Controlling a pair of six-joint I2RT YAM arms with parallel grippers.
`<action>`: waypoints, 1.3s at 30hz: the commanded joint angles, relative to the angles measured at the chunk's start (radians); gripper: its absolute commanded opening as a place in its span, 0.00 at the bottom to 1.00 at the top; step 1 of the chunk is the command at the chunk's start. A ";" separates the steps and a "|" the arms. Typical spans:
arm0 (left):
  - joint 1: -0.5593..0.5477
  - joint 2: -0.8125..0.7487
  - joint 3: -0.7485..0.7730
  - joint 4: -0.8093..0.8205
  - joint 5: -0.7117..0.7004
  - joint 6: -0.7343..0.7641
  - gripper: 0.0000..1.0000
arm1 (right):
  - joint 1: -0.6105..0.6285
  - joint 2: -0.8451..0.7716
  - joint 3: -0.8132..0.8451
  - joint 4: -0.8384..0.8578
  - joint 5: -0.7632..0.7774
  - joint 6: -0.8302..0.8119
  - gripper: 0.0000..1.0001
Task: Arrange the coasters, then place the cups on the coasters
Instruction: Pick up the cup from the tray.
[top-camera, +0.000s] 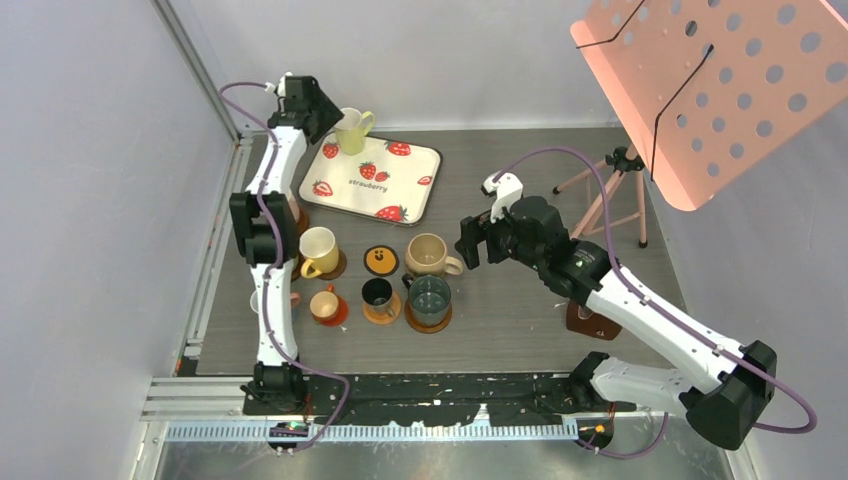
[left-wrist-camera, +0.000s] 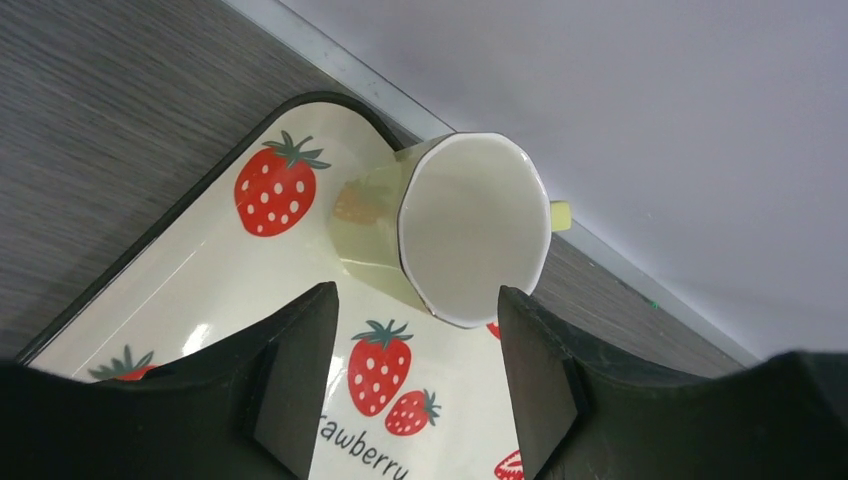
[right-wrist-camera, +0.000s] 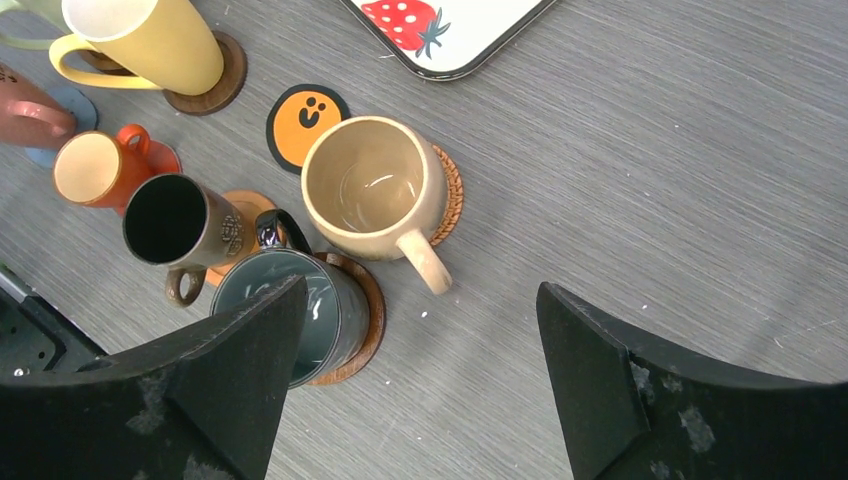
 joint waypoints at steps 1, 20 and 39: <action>0.011 0.035 0.050 0.114 0.046 -0.055 0.61 | 0.004 0.046 0.021 0.027 0.028 -0.001 0.92; 0.013 0.042 0.003 0.073 0.044 0.037 0.35 | 0.004 0.108 0.058 0.029 0.038 -0.003 0.92; 0.018 -0.044 -0.076 0.043 0.087 0.101 0.11 | 0.004 0.089 0.058 0.045 0.043 -0.005 0.92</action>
